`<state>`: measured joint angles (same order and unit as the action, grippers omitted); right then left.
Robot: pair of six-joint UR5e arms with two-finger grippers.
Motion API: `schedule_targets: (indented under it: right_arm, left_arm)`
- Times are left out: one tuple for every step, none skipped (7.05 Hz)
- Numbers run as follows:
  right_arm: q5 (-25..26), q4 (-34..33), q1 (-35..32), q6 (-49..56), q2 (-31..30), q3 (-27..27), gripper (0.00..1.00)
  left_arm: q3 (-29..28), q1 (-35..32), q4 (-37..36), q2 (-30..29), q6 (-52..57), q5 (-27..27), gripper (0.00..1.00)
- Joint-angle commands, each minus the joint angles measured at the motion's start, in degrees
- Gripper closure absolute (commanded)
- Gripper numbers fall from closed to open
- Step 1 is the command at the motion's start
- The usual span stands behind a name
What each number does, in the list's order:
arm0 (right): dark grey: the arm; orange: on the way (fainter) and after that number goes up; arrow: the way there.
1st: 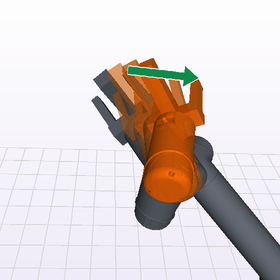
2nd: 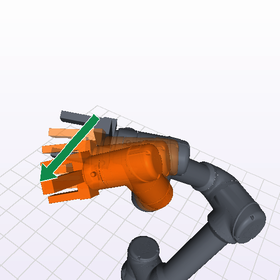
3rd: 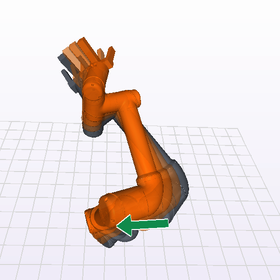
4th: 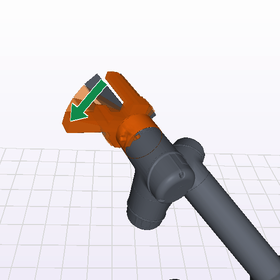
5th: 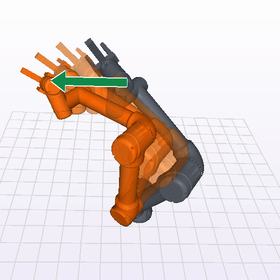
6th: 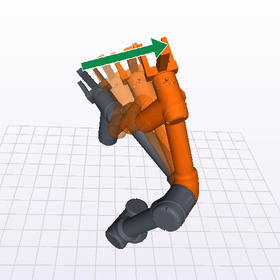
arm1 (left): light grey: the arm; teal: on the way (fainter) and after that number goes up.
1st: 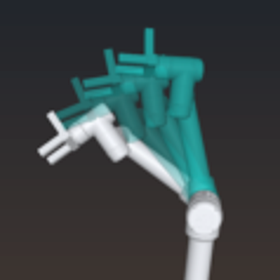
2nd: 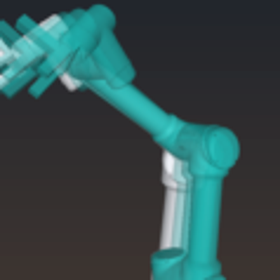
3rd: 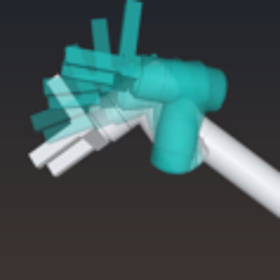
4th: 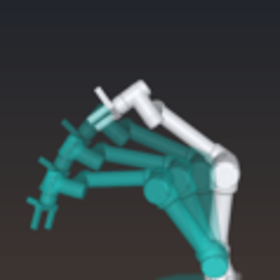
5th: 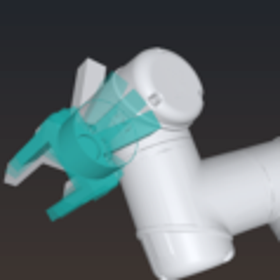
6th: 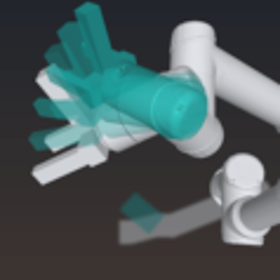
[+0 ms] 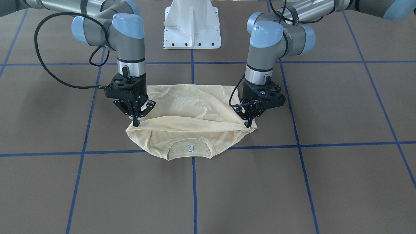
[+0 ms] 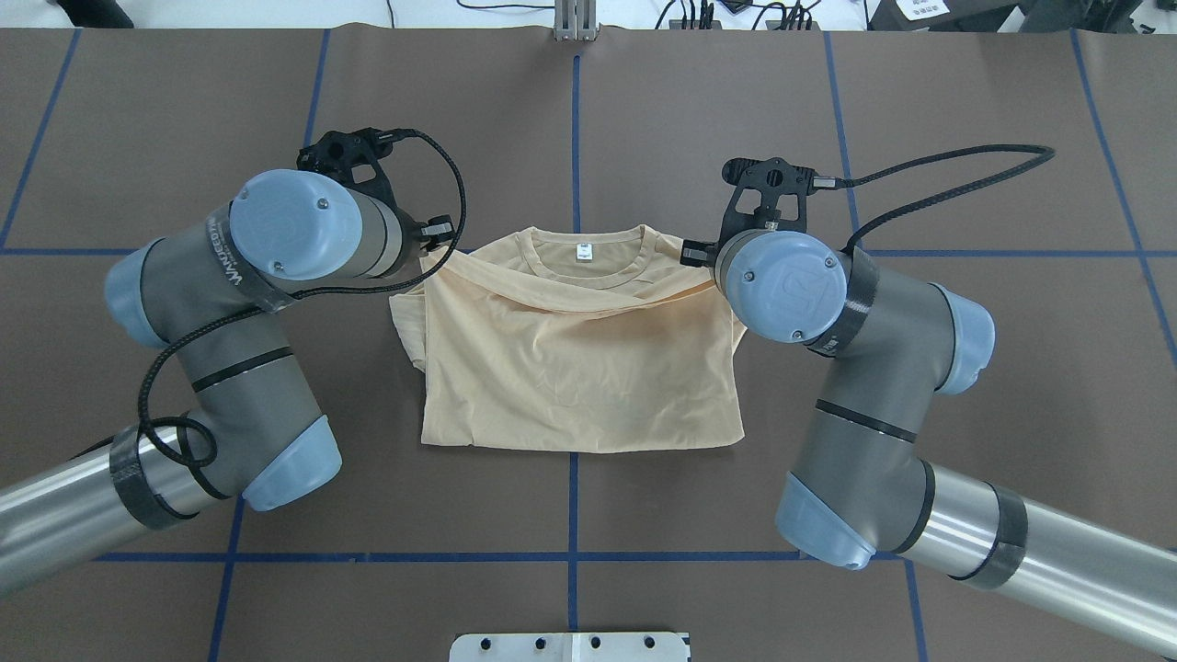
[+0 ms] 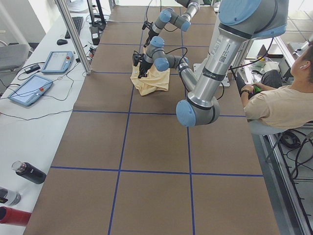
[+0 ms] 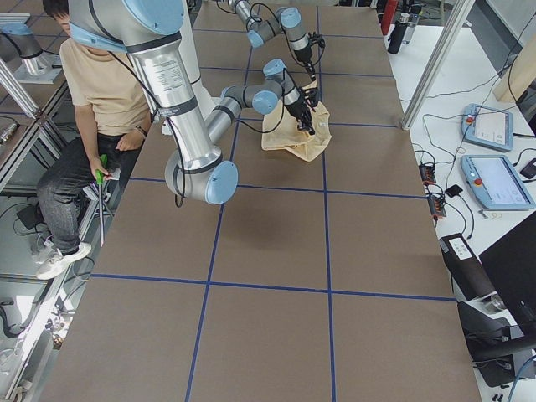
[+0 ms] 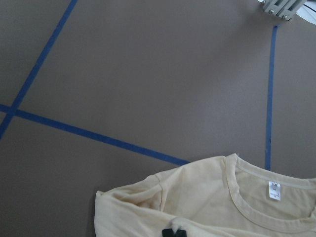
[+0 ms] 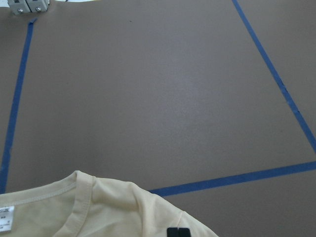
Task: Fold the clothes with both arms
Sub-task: 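Open both grippers and raise them away from the folded shirt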
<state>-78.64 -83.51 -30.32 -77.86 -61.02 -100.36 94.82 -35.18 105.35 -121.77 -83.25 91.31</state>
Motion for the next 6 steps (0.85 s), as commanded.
schedule_targets:
  right_arm:
    - [-0.29, 2.12, -0.97, 1.83, 0.11, 2.71, 1.00]
    - [-0.64, 2.12, -1.84, 1.92, 0.20, 2.89, 0.56]
    - [-2.73, 2.12, -3.50, 3.66, 0.72, 2.71, 0.01]
    - [-10.58, 2.21, -6.39, 7.33, 1.51, 2.45, 0.00]
    - [-16.84, 2.21, -9.12, 11.89, 0.91, 0.88, 0.00]
    - [-17.16, 2.30, -9.41, 14.29, -0.05, 0.43, 0.00]
  left_arm:
    - [-4.37, -0.06, 3.97, -0.31, 0.19, -0.17, 1.00]
    - [-3.95, -0.33, 4.59, -0.31, 3.15, -0.08, 0.96]
    - [-3.07, -1.11, 5.56, 0.04, 8.58, 0.26, 0.01]
    - [0.24, -2.16, 5.57, 0.65, 11.68, 1.05, 0.00]
    - [3.67, -2.87, 5.39, 3.18, 15.88, 6.63, 0.00]
    - [8.40, -2.96, 5.56, 7.82, 18.88, 9.29, 0.00]
